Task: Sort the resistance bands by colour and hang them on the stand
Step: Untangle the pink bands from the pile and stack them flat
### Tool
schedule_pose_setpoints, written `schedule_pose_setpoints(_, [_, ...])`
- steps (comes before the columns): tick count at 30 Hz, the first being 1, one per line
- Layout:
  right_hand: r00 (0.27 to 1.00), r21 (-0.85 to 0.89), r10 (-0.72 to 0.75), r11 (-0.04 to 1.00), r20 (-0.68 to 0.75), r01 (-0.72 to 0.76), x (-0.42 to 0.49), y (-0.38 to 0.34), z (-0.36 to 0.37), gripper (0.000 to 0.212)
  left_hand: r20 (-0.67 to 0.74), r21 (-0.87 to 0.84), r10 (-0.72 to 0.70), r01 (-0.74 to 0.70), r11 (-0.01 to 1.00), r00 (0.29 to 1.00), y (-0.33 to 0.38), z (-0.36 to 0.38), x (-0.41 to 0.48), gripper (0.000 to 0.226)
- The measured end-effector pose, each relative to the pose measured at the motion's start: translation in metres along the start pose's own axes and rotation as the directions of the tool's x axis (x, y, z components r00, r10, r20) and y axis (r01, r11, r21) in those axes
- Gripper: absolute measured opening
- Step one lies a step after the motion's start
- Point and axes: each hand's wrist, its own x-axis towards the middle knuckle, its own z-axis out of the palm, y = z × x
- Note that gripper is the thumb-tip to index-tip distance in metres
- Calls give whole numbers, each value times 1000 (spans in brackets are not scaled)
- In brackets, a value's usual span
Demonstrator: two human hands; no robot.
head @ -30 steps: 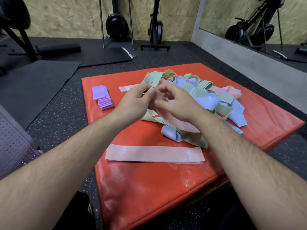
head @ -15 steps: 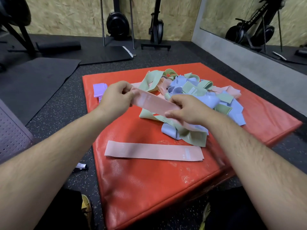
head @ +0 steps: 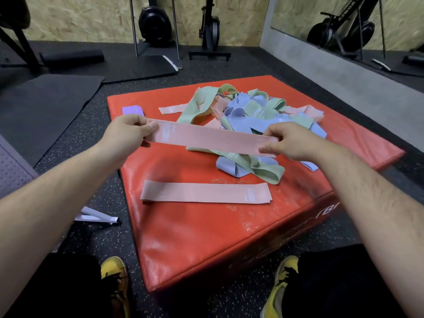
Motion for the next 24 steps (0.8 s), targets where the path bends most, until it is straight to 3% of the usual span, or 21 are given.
schedule_pose_setpoints(4, [999,174,34,984,-5,-33,-8,5,-4,5,43,-29,-84,85,996,996,-6,-4,-8,15])
schedule_pose_setpoints(7, [992,231,64,969,104,-87,-16,13,-5,7,76,3,-139,139,990,987,-11,-8,-15,10])
schedule_pose_setpoints(16, [975,49,59,996,213,-71,-34,19,23,6,128,143,-217,199,970,968,-32,-16,-40,14])
schedule_pose_setpoints(24, [971,-131,73,990,226,-44,-41,14,40,10,158,285,-286,234,930,945,-52,-14,-54,21])
